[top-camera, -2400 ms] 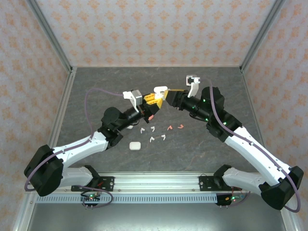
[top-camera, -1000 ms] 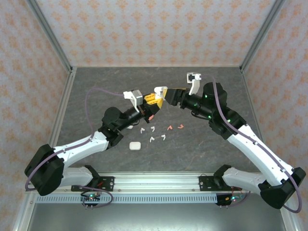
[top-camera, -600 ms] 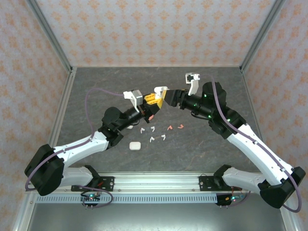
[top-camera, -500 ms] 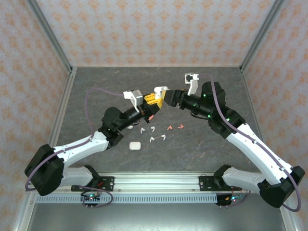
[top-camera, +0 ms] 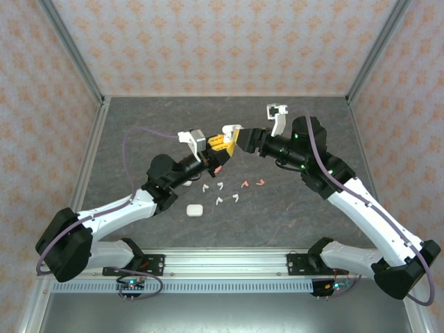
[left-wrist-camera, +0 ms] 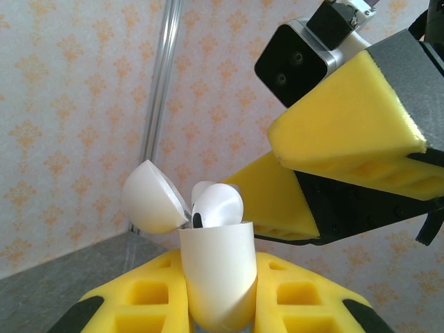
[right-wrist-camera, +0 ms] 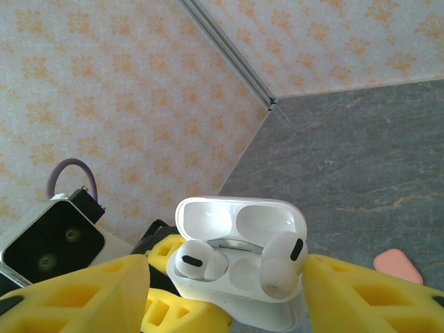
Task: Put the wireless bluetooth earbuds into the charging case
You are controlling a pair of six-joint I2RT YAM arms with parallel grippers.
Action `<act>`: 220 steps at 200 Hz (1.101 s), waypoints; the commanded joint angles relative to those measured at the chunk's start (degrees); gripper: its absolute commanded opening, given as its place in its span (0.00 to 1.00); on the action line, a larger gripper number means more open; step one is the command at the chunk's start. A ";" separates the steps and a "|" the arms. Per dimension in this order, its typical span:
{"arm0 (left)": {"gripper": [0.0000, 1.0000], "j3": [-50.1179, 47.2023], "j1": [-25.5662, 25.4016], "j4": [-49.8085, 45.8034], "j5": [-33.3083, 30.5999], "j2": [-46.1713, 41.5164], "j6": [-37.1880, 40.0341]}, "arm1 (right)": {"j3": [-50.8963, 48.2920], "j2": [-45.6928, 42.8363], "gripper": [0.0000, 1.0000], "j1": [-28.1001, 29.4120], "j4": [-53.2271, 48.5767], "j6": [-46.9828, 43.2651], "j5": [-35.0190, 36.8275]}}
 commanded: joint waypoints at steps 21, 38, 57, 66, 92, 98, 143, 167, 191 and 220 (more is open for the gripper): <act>0.00 1.42 -0.45 3.30 -0.42 0.33 -0.46 | 2.07 -0.23 0.60 -0.19 -0.72 -0.81 0.19; 0.00 1.47 -0.44 3.29 -0.41 0.46 -0.46 | 2.30 -0.32 0.60 -0.23 -1.07 -1.05 0.14; 0.00 1.49 -0.39 3.36 -0.36 0.58 -0.52 | 2.44 -0.32 0.58 -0.19 -1.38 -1.20 0.05; 0.00 1.47 -0.43 3.38 -0.32 0.60 -0.54 | 2.40 -0.38 0.58 -0.23 -1.50 -1.29 0.02; 0.00 1.47 -0.44 3.29 -0.31 0.63 -0.54 | 2.39 -0.41 0.57 -0.23 -1.27 -1.41 -0.36; 0.00 1.47 -0.39 3.29 -0.33 0.61 -0.54 | 2.39 -0.40 0.57 -0.23 -1.18 -1.45 -0.51; 0.00 1.51 -0.44 3.30 -0.33 0.85 -0.60 | 2.58 -0.33 0.55 -0.23 -0.67 -1.43 -1.17; 0.00 1.51 -0.46 3.29 -0.31 0.81 -0.63 | 2.65 -0.32 0.55 -0.23 -0.50 -1.37 -1.50; 0.00 1.60 -0.44 3.29 -0.19 0.89 -0.63 | 2.72 -0.32 0.54 -0.23 -0.50 -1.45 -1.52; 0.00 1.60 -0.44 3.38 -0.14 0.93 -0.79 | 2.75 -0.01 0.54 -0.19 -0.52 -1.26 -1.86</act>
